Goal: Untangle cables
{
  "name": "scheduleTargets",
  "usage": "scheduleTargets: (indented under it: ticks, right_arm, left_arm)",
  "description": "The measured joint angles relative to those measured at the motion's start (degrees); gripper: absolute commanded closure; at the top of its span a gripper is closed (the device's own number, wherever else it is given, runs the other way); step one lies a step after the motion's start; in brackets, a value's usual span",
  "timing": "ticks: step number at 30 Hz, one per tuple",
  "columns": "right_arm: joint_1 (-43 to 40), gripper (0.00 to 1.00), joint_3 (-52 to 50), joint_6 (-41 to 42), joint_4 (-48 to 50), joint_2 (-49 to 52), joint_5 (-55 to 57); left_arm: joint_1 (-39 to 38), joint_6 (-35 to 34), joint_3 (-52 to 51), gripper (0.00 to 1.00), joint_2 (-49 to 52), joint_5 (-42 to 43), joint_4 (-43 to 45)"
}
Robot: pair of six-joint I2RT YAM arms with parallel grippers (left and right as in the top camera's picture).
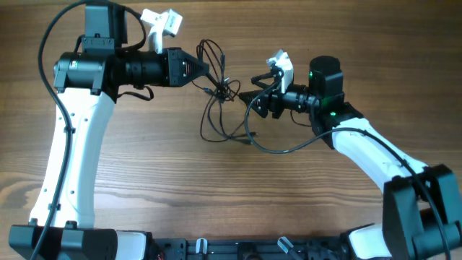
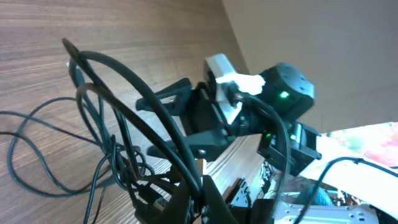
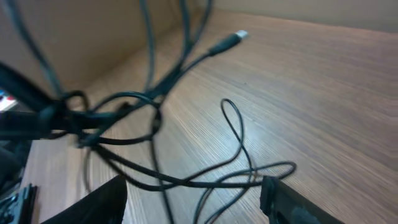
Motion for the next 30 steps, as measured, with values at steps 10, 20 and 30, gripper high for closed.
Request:
scheduleTargets:
  ticks: [10, 20, 30]
  right_arm:
    - [3.0, 0.96, 0.0, 2.7, 0.3, 1.0, 3.0]
    - [-11.9, 0.95, 0.1, 9.9, -9.3, -2.1, -16.9]
    - [-12.7, 0.95, 0.1, 4.4, -12.8, -2.5, -31.6]
  left_arm:
    - [0.0, 1.0, 0.0, 0.96, 0.0, 6.5, 0.0]
    - [2.3, -0.1, 0.0, 0.96, 0.0, -15.4, -0.7]
    - [9.2, -35.9, 0.0, 0.96, 0.0, -34.5, 2.9]
